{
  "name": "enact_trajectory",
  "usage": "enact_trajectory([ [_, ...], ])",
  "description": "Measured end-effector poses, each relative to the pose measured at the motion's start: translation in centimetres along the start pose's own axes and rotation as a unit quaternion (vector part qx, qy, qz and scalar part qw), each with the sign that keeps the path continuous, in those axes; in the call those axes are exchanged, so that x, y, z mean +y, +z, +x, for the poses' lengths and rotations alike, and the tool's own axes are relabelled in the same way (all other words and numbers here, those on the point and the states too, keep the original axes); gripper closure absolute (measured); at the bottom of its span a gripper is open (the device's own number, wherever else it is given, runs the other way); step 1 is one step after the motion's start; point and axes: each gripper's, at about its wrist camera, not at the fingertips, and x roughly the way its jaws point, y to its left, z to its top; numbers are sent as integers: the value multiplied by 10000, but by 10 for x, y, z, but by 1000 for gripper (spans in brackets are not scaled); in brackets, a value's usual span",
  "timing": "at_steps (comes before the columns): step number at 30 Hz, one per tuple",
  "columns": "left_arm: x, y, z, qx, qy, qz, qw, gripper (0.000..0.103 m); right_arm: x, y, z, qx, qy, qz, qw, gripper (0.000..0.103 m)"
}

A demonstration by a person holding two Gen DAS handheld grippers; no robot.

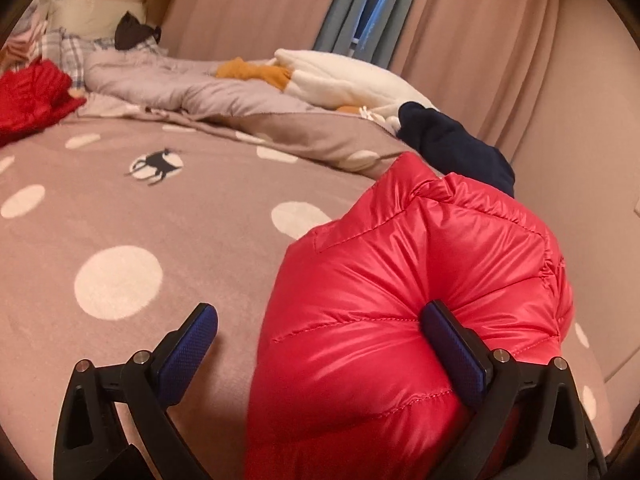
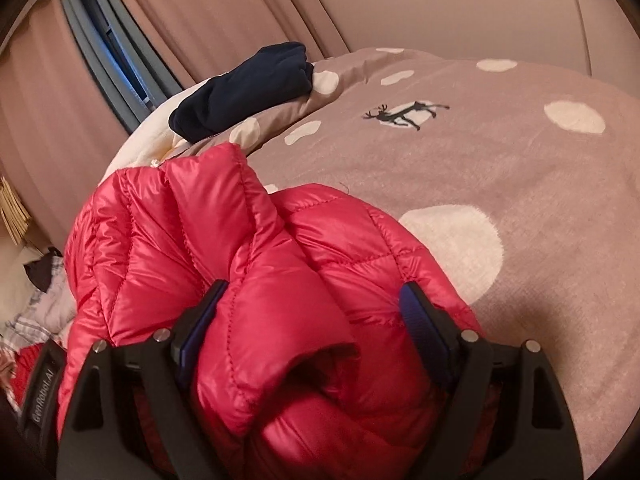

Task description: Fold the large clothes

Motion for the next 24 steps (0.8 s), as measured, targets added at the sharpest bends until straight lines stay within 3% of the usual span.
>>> enact_trajectory([
  [4,0,4,-10,-11,78,74,9999,0,0,6,-6,77,114,94,9999,17],
  [7,12,21,-29,233,-27,62,9997,0,0,20,-22,609,349,193,9973,21],
  [9,32,36,-55,399,-198,-284,9986,0,-5,33,-51,808,808,536,9920,28],
  [10,45,45,-75,268,-382,-477,9978,0,-10,39,-82,801,1466,971,9812,28],
  [12,69,56,-107,-9,-650,-829,9944,0,-10,45,-136,556,2226,955,9686,27],
  [14,91,66,-131,-190,-459,-1237,9911,0,-15,46,-207,-297,2638,932,9596,9],
  [15,102,73,-141,-378,-538,-1278,9896,0,-19,48,-243,-822,2656,984,9555,7],
  [16,107,78,-145,-329,-437,-1288,9902,0,-23,49,-264,-1160,2625,1056,9521,4],
  [17,114,87,-149,-151,-46,-1287,9916,0,-26,51,-289,-1628,2560,1083,9467,4],
  [18,117,91,-152,-218,72,-1316,9910,0,-26,56,-305,-1876,2420,1025,9464,3],
  [22,117,106,-176,-495,93,-1136,9923,0,-13,80,-325,-2010,1557,498,9659,3],
  [24,108,108,-184,-518,402,-920,9936,0,-10,83,-319,-1939,1268,365,9721,3],
])
